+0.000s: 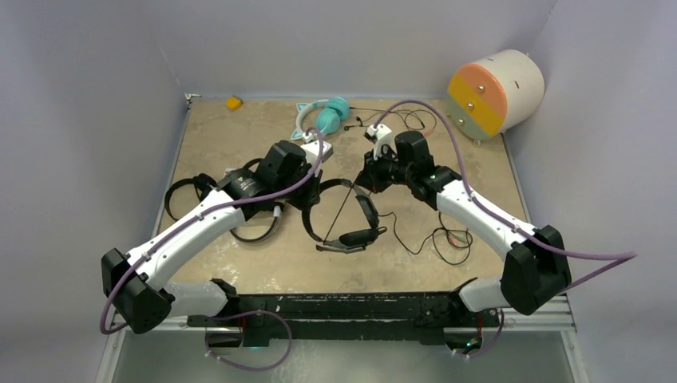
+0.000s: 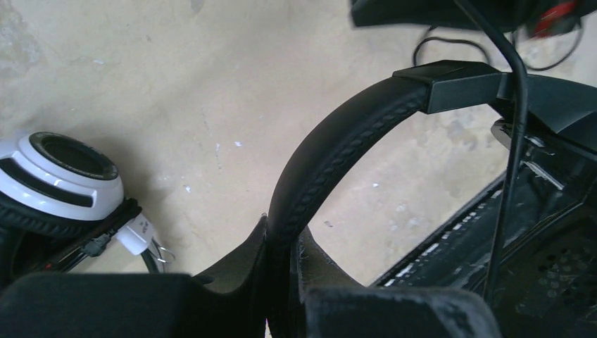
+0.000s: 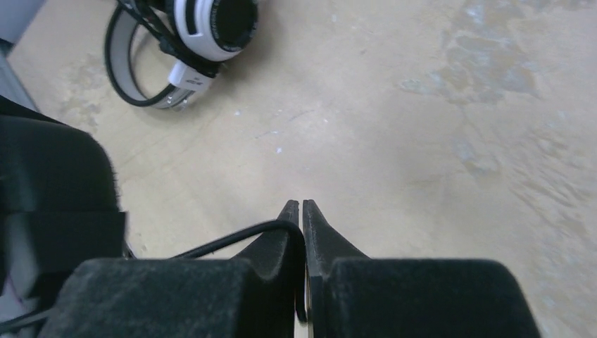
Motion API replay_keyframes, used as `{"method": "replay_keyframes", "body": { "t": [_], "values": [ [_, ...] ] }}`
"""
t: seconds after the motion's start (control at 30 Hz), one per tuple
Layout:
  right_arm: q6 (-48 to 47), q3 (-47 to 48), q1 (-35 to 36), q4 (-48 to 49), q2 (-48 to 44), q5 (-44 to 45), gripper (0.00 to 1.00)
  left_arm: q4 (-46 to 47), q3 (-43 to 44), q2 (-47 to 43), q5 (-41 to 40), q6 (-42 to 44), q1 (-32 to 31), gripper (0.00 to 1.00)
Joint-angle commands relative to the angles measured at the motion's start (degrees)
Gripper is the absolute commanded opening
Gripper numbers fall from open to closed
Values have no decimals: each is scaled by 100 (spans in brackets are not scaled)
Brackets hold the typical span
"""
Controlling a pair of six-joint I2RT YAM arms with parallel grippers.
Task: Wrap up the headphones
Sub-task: Wrap the headphones cable around the headphones.
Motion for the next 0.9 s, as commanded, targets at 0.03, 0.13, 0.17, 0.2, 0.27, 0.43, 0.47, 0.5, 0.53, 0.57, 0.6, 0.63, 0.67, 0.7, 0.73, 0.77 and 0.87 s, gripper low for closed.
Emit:
{"method": "replay_keyframes", "body": {
  "t": [0.03,0.13,0.17,0.2,0.27,0.43,0.47,0.5,0.53,0.57,0.6,0.63,0.67,0.7,0.73,0.77,0.87],
  "values": [
    [323,-889,-150,2148,-97,-369,6,-347,957,-287,1070,-602,-30,0],
    [526,-1362,-149,3142,-119,-467,6,-271,1119,-433,1381,-825,-33,0],
    [613,-1494,-152,3474,-99,-482,6,-249,1187,-465,1514,-897,-29,0],
    [704,-1624,-152,3819,-68,-493,7,-239,1264,-488,1639,-981,-28,0],
    [848,-1845,-152,4479,65,-581,8,-260,1447,-487,1764,-1166,-34,0],
    [1070,-2100,-152,5656,581,-883,12,-489,2036,-418,1746,-1457,-28,0],
    [1101,-2104,-152,5787,703,-903,13,-535,2150,-400,1714,-1521,-28,0],
    [1126,-2103,-152,5895,834,-910,14,-589,2268,-371,1669,-1578,-25,0],
    [1152,-2102,-151,5988,941,-916,14,-666,2396,-336,1617,-1629,-15,0],
    [1192,-2127,-152,6094,1048,-929,14,-695,2493,-315,1593,-1670,5,0],
    [1255,-2180,-152,6220,1142,-945,13,-713,2577,-290,1584,-1712,64,0],
    [1330,-2248,-152,6378,1208,-970,13,-747,2656,-258,1621,-1759,195,0],
    [1419,-2331,-152,6514,1258,-1005,12,-755,2709,-222,1755,-1807,385,0],
    [1486,-2412,-140,6645,1289,-1064,12,-712,2732,-168,2033,-1864,702,0],
    [1566,-2501,-112,6778,1323,-1095,12,-655,2719,-122,2330,-1955,1064,0],
    [1609,-2594,-61,6849,1340,-1090,12,-565,2709,-78,2565,-2029,1368,0],
    [1579,-2846,233,6876,1281,-874,5,-299,2765,86,2704,-2231,1890,0]
  ]
}}
